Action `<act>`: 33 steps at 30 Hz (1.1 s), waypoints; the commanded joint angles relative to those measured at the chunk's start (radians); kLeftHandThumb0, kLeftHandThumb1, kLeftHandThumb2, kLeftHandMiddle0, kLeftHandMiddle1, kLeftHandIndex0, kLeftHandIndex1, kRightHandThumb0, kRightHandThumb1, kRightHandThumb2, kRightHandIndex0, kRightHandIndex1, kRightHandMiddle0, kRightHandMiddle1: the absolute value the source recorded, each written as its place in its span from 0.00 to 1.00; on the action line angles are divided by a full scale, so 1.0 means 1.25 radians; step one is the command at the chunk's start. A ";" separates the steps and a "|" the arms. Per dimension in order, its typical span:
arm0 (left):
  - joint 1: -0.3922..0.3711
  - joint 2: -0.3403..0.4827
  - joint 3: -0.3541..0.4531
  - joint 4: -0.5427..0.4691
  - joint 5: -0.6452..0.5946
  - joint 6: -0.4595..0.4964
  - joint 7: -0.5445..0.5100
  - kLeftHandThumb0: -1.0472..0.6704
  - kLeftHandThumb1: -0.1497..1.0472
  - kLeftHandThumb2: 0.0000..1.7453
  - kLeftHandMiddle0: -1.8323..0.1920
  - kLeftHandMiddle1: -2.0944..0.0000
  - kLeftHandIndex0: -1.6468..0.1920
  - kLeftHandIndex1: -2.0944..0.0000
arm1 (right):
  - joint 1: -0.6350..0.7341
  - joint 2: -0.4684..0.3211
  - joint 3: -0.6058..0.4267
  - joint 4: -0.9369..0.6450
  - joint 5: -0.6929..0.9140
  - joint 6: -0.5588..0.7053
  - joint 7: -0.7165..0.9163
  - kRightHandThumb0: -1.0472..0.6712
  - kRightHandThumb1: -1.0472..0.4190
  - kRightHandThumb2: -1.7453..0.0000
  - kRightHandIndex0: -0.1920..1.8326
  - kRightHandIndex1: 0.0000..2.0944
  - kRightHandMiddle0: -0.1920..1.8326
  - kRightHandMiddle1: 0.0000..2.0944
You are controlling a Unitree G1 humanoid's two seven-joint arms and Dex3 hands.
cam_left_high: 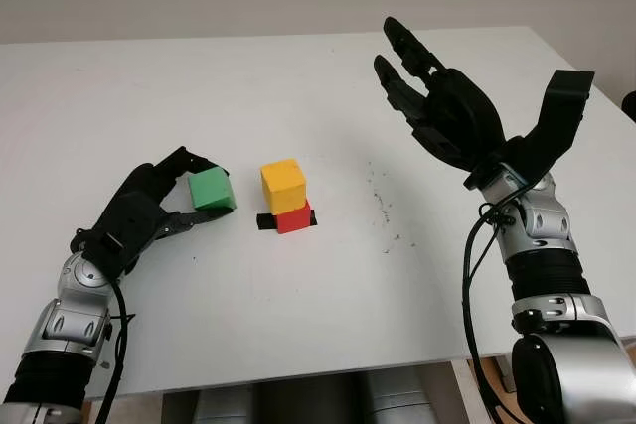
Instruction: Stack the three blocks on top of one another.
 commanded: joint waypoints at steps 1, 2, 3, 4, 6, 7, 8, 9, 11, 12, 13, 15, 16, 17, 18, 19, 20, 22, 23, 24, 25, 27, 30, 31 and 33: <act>0.002 -0.002 0.017 -0.048 -0.010 0.012 0.002 0.43 0.94 0.03 0.84 0.98 0.75 0.17 | -0.003 -0.005 0.002 -0.023 -0.005 0.003 -0.004 0.15 0.04 0.97 0.00 0.00 0.03 0.02; 0.003 -0.003 0.020 -0.067 -0.012 0.021 0.001 0.43 0.94 0.03 0.85 0.98 0.75 0.17 | -0.003 -0.004 0.002 -0.021 -0.004 0.001 -0.004 0.15 0.04 0.97 0.00 0.00 0.03 0.02; 0.005 -0.004 0.022 -0.089 -0.014 0.034 -0.002 0.43 0.95 0.03 0.85 0.98 0.75 0.17 | -0.001 -0.003 0.003 -0.022 -0.004 -0.002 -0.005 0.16 0.04 0.97 0.00 0.00 0.03 0.02; 0.005 -0.005 0.025 -0.109 -0.018 0.047 -0.004 0.43 0.95 0.03 0.85 0.98 0.75 0.17 | -0.001 -0.002 0.004 -0.022 -0.004 -0.002 -0.006 0.16 0.04 0.97 0.00 0.00 0.03 0.02; 0.007 -0.007 0.029 -0.148 -0.026 0.075 -0.010 0.43 0.95 0.03 0.85 0.98 0.75 0.17 | 0.001 -0.001 0.007 -0.024 -0.006 -0.003 -0.008 0.16 0.04 0.97 0.00 0.00 0.03 0.03; 0.007 -0.006 0.030 -0.167 -0.027 0.090 -0.012 0.42 0.95 0.03 0.85 0.98 0.75 0.17 | 0.002 0.001 0.008 -0.025 -0.006 -0.002 -0.009 0.16 0.04 0.97 0.00 0.00 0.03 0.03; 0.007 -0.003 0.029 -0.185 -0.026 0.104 -0.016 0.42 0.94 0.03 0.85 0.98 0.75 0.17 | 0.004 0.003 0.008 -0.027 -0.005 -0.001 -0.011 0.16 0.04 0.97 0.00 0.00 0.03 0.03; 0.006 0.001 0.027 -0.203 -0.020 0.119 -0.018 0.42 0.94 0.03 0.85 0.98 0.74 0.18 | 0.005 0.004 0.009 -0.027 -0.005 -0.004 -0.010 0.16 0.04 0.97 0.00 0.00 0.03 0.03; 0.001 0.010 0.024 -0.236 -0.010 0.152 -0.027 0.41 0.95 0.03 0.86 0.98 0.74 0.19 | 0.005 0.006 0.009 -0.024 -0.002 -0.006 -0.005 0.17 0.05 0.97 0.00 0.00 0.03 0.02; -0.003 0.012 0.024 -0.251 -0.008 0.170 -0.033 0.42 0.95 0.03 0.87 0.98 0.74 0.20 | 0.006 0.007 0.009 -0.023 -0.002 -0.008 -0.004 0.18 0.05 0.97 0.00 0.00 0.03 0.02; -0.008 0.017 0.024 -0.264 -0.005 0.187 -0.039 0.42 0.95 0.03 0.87 0.98 0.74 0.20 | 0.007 0.008 0.010 -0.023 -0.003 -0.007 -0.004 0.18 0.05 0.97 0.00 0.00 0.03 0.03; -0.021 0.026 0.026 -0.283 0.001 0.214 -0.052 0.43 0.94 0.03 0.87 0.98 0.74 0.22 | 0.009 0.010 0.012 -0.026 -0.004 -0.001 -0.009 0.18 0.05 0.97 0.00 0.00 0.04 0.03; -0.027 0.031 0.026 -0.292 0.004 0.226 -0.057 0.43 0.94 0.03 0.87 0.98 0.73 0.22 | 0.011 0.011 0.013 -0.028 -0.006 0.002 -0.012 0.19 0.05 0.97 0.00 0.00 0.04 0.03; -0.033 0.035 0.027 -0.301 0.008 0.239 -0.061 0.43 0.94 0.03 0.87 0.98 0.73 0.21 | 0.013 0.013 0.014 -0.031 -0.006 0.007 -0.018 0.18 0.05 0.97 0.00 0.00 0.04 0.03; -0.037 0.037 0.027 -0.308 0.010 0.248 -0.064 0.43 0.94 0.03 0.87 0.98 0.73 0.21 | 0.014 0.014 0.014 -0.033 -0.006 0.010 -0.023 0.18 0.06 0.97 0.00 0.00 0.04 0.03; -0.045 0.037 0.030 -0.317 0.010 0.268 -0.064 0.43 0.94 0.03 0.87 0.97 0.73 0.20 | 0.015 0.016 0.015 -0.036 -0.005 0.016 -0.026 0.18 0.06 0.97 0.00 0.00 0.05 0.03; -0.054 0.032 0.035 -0.326 0.006 0.288 -0.062 0.43 0.93 0.03 0.87 0.97 0.73 0.19 | 0.016 0.018 0.015 -0.039 -0.004 0.021 -0.028 0.18 0.06 0.97 0.00 0.00 0.05 0.03; -0.070 0.021 0.040 -0.344 0.002 0.328 -0.052 0.43 0.92 0.03 0.86 0.97 0.72 0.19 | 0.015 0.022 0.017 -0.037 -0.002 0.025 -0.026 0.18 0.06 0.97 0.00 0.00 0.04 0.03; -0.076 0.016 0.040 -0.356 0.002 0.348 -0.048 0.43 0.92 0.03 0.86 0.97 0.71 0.19 | 0.014 0.023 0.018 -0.033 -0.003 0.024 -0.025 0.18 0.06 0.97 0.00 0.00 0.04 0.03; -0.081 0.011 0.041 -0.368 0.001 0.370 -0.044 0.43 0.92 0.03 0.85 0.97 0.71 0.19 | 0.013 0.023 0.020 -0.030 -0.005 0.023 -0.025 0.17 0.06 0.97 0.00 0.00 0.04 0.03; -0.086 0.007 0.041 -0.380 0.000 0.390 -0.042 0.42 0.92 0.03 0.85 0.97 0.71 0.20 | 0.013 0.024 0.022 -0.028 -0.008 0.022 -0.027 0.17 0.06 0.97 0.00 0.00 0.04 0.03; -0.098 -0.001 0.042 -0.403 -0.006 0.428 -0.042 0.42 0.92 0.03 0.84 0.97 0.70 0.20 | 0.014 0.029 0.025 -0.027 -0.009 0.023 -0.030 0.17 0.06 0.97 0.00 0.00 0.05 0.03; -0.115 -0.013 0.047 -0.426 -0.020 0.478 -0.043 0.41 0.93 0.03 0.82 0.96 0.69 0.21 | 0.013 0.036 0.031 -0.021 -0.017 0.013 -0.035 0.16 0.05 0.97 0.00 0.00 0.04 0.03; -0.122 -0.016 0.047 -0.435 -0.023 0.499 -0.041 0.40 0.93 0.03 0.82 0.96 0.69 0.21 | 0.013 0.038 0.032 -0.016 -0.019 0.009 -0.035 0.16 0.05 0.97 0.00 0.00 0.04 0.03; -0.140 -0.022 0.045 -0.451 -0.025 0.541 -0.037 0.41 0.93 0.03 0.80 0.96 0.69 0.22 | 0.012 0.044 0.034 -0.011 -0.022 0.006 -0.038 0.16 0.05 0.97 0.00 0.00 0.04 0.03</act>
